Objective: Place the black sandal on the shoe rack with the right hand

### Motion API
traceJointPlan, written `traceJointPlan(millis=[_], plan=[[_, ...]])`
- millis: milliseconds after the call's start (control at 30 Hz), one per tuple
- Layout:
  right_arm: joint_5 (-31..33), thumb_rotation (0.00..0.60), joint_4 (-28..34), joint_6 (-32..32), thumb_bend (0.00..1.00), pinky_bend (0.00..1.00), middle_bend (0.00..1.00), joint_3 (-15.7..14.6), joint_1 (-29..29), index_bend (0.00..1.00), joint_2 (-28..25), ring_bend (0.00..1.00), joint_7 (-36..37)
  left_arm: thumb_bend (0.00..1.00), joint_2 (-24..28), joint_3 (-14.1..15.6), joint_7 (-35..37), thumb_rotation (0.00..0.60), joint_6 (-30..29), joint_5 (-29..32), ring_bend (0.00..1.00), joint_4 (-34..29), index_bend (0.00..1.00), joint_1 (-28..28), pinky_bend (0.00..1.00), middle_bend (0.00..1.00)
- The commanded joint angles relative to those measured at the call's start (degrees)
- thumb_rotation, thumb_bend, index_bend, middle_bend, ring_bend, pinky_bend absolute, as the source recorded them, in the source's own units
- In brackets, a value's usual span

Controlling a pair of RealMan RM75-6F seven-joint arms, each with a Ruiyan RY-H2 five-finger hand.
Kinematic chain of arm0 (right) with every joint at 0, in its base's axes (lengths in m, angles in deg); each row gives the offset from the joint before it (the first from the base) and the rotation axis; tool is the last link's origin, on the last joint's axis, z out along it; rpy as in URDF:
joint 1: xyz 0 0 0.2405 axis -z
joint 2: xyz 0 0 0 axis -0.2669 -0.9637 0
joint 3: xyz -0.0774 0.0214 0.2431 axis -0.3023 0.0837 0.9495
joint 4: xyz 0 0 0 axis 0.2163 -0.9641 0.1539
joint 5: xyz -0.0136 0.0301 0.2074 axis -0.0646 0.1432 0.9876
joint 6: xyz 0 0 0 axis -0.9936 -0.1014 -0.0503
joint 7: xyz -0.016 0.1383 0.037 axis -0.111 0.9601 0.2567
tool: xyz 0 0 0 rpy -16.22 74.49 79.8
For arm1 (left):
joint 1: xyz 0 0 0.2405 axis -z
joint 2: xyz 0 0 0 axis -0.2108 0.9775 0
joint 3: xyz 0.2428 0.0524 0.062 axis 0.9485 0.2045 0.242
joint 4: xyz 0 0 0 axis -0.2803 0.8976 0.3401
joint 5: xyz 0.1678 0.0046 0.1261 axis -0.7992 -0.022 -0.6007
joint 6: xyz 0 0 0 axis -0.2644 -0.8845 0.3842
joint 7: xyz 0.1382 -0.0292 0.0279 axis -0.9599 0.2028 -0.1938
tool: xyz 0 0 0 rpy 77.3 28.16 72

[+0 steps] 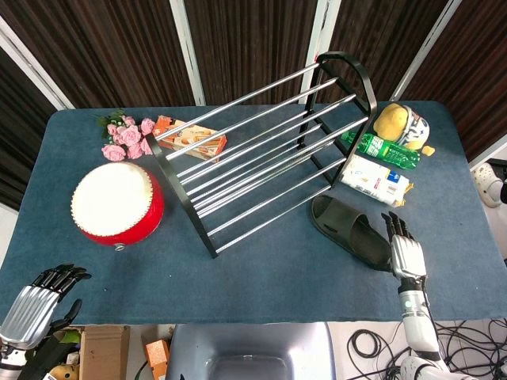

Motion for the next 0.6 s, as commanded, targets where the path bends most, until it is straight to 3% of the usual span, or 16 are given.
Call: traceJointPlan(millis=[33, 367, 600], plan=[[0.2, 0.600, -0.2, -0.5, 0.06, 0.21, 0.00, 0.0, -0.2, 0.00, 0.0, 0.00, 0.5, 0.45, 0.0, 0.0, 0.0, 0.600, 0.0, -0.1, 0.20, 0.0, 0.33, 0.0, 0.29, 0.29], [-0.4, 0.600, -1.3, -1.4, 0.06, 0.21, 0.00, -0.4, -0.6, 0.00, 0.3, 0.00, 3.4, 0.45, 0.0, 0.2, -0.3, 0.600, 0.1, -0.4, 0.20, -0.1, 0.33, 0.0, 0.29, 0.29], [-1.1, 0.600, -4.6, -5.3, 0.06, 0.21, 0.00, -0.7, -1.8, 0.00, 1.6, 0.00, 8.9, 0.45, 0.1, 0.1, 0.0, 0.600, -0.1, -0.2, 0.20, 0.0, 0.33, 0.0, 0.29, 0.29]])
